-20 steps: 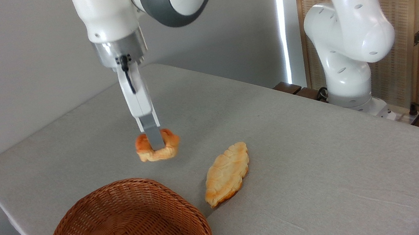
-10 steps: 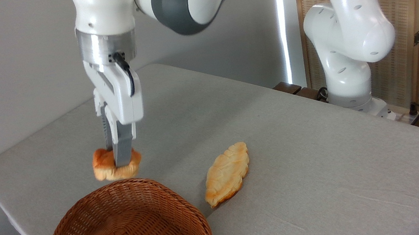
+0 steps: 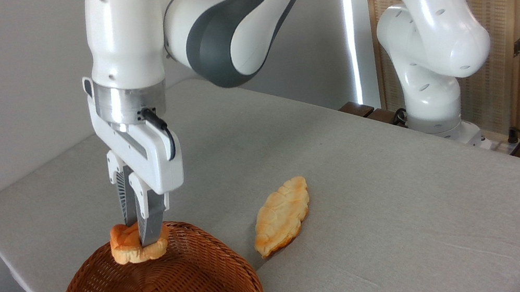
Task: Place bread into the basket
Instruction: 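Open the gripper to release the roll into the basket, then raise the open gripper up away from the basket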
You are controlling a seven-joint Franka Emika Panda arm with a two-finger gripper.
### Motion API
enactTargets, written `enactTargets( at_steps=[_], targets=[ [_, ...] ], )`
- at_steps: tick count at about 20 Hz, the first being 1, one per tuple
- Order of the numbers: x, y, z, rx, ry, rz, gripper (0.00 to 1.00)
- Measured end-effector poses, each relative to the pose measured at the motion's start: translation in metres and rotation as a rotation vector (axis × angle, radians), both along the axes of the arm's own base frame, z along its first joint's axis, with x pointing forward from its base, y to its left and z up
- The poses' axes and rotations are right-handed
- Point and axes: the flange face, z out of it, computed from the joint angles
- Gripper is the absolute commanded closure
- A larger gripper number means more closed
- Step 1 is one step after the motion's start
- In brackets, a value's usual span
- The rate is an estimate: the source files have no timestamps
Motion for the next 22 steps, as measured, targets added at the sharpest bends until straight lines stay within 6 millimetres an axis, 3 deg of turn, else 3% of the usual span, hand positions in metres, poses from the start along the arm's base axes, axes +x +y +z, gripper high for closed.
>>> enactTargets(
  at_steps=[4, 14, 18, 22],
  targets=[
    [0.002, -0.006, -0.008, 0.004, 0.013, -0.006, 0.00],
    [0.002, -0.007, -0.007, 0.004, 0.012, -0.007, 0.00],
    [-0.002, 0.003, 0.006, -0.005, 0.039, 0.013, 0.00],
    [-0.009, 0.016, 0.034, -0.022, 0.082, 0.043, 0.00]
  ],
)
